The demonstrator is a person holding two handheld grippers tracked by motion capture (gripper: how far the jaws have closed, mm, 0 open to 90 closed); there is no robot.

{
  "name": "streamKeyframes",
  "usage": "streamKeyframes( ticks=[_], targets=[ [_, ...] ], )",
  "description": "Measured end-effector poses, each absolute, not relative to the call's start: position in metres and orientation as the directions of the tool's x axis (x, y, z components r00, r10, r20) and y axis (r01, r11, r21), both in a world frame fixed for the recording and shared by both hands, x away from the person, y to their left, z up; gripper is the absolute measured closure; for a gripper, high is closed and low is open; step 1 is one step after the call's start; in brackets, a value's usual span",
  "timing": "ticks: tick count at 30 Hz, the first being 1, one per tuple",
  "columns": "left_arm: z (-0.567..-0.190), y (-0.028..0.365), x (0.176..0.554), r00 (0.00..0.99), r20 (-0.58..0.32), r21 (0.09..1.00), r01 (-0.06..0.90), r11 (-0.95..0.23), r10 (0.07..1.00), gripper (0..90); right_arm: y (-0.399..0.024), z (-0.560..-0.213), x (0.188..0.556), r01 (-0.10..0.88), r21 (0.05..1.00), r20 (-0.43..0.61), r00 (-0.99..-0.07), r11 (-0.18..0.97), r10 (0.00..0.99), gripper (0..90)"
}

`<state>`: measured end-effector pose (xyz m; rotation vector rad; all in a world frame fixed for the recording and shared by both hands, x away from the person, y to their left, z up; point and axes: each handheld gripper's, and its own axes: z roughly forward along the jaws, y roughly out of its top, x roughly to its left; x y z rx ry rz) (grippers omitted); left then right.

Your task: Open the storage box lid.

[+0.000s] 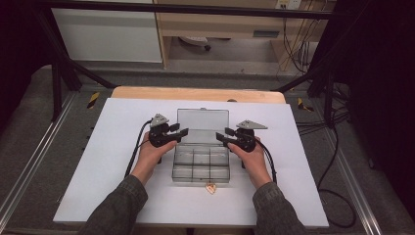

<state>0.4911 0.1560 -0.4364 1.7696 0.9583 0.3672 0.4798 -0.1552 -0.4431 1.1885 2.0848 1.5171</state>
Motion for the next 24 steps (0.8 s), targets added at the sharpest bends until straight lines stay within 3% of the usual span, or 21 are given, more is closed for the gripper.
streamKeyframes(
  ticks=[24],
  targets=[
    [-0.4402, 0.1559, 0.4921, 0.625, -0.211, 0.876, 0.462, -0.138, 0.752, 46.5, -0.1546, -0.4461, 0.4799, 0.473, 0.874, 0.235, -0.608, 0.108, 0.759, 44.0]
  ],
)
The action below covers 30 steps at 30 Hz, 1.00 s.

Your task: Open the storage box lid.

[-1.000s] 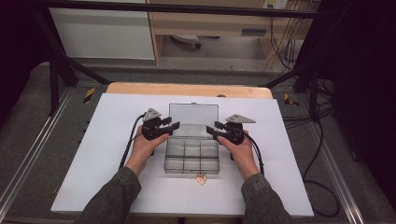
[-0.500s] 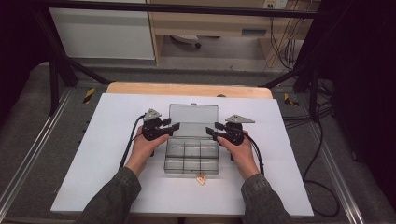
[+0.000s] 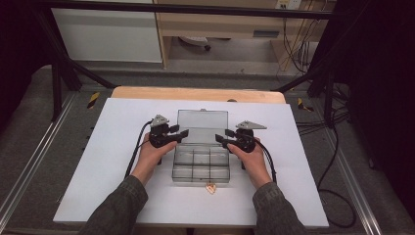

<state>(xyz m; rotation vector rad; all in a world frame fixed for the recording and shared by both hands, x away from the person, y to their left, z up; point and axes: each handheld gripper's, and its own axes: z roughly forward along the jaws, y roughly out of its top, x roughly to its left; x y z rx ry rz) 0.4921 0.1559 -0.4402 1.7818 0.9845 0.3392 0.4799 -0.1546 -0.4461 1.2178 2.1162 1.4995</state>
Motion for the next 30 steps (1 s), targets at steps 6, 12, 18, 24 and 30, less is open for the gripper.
streamKeyframes(
  ticks=[6, 12, 18, 24, 30],
  targets=[
    [-0.4409, 0.156, 0.492, 0.625, -0.214, 0.872, 0.468, -0.141, 0.751, 46.0, -0.1547, -0.4469, 0.4799, 0.477, 0.872, 0.237, -0.608, 0.11, 0.757, 43.3],
    [-0.4421, 0.1556, 0.4922, 0.625, -0.227, 0.867, 0.479, -0.137, 0.747, 44.9, -0.154, -0.4477, 0.4798, 0.485, 0.868, 0.247, -0.606, 0.105, 0.756, 42.1],
    [-0.4429, 0.1554, 0.4924, 0.623, -0.232, 0.864, 0.485, -0.136, 0.747, 44.1, -0.1538, -0.4484, 0.48, 0.489, 0.866, 0.25, -0.607, 0.106, 0.755, 41.3],
    [-0.4435, 0.1555, 0.4927, 0.622, -0.238, 0.86, 0.492, -0.135, 0.746, 43.6, -0.154, -0.4488, 0.4801, 0.494, 0.863, 0.255, -0.607, 0.107, 0.752, 40.8],
    [-0.444, 0.1549, 0.4926, 0.62, -0.241, 0.857, 0.496, -0.136, 0.747, 42.7, -0.1534, -0.4493, 0.48, 0.501, 0.859, 0.261, -0.606, 0.106, 0.752, 39.6]
  ],
)
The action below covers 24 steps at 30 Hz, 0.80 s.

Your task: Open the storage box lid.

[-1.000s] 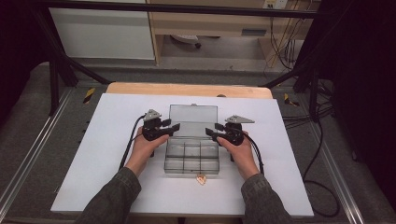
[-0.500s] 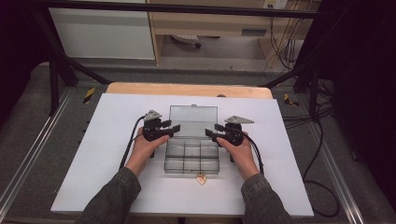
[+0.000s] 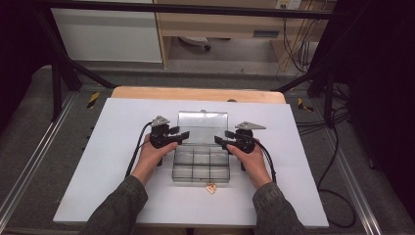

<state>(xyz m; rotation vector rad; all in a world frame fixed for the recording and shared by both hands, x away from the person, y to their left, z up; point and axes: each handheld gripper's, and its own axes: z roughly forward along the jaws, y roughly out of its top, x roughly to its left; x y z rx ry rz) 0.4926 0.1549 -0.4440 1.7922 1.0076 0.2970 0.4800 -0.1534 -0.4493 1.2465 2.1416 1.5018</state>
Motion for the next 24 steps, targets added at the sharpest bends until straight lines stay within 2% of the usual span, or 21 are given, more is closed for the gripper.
streamKeyframes(
  ticks=[24],
  targets=[
    [-0.4465, 0.154, 0.4929, 0.612, -0.262, 0.841, 0.524, -0.135, 0.746, 39.0, -0.1527, -0.4525, 0.4802, 0.533, 0.841, 0.294, -0.6, 0.097, 0.744, 35.7]
  ],
)
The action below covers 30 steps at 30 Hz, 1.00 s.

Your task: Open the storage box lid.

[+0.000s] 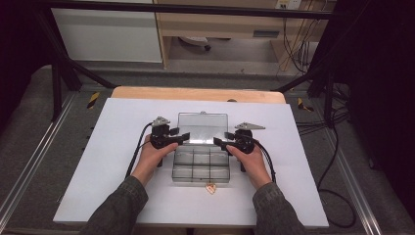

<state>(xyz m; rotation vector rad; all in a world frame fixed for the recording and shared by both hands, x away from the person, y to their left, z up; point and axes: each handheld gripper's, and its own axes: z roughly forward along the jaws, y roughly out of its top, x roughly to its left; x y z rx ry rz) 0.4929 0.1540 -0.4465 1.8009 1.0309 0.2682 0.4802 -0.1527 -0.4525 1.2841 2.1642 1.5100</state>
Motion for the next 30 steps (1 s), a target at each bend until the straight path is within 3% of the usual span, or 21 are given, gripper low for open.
streamKeyframes(
  ticks=[30],
  targets=[
    [-0.4494, 0.1536, 0.4932, 0.603, -0.29, 0.818, 0.56, -0.135, 0.743, 33.8, -0.1541, -0.4533, 0.4809, 0.565, 0.822, 0.327, -0.573, 0.073, 0.751, 33.1]
  ],
)
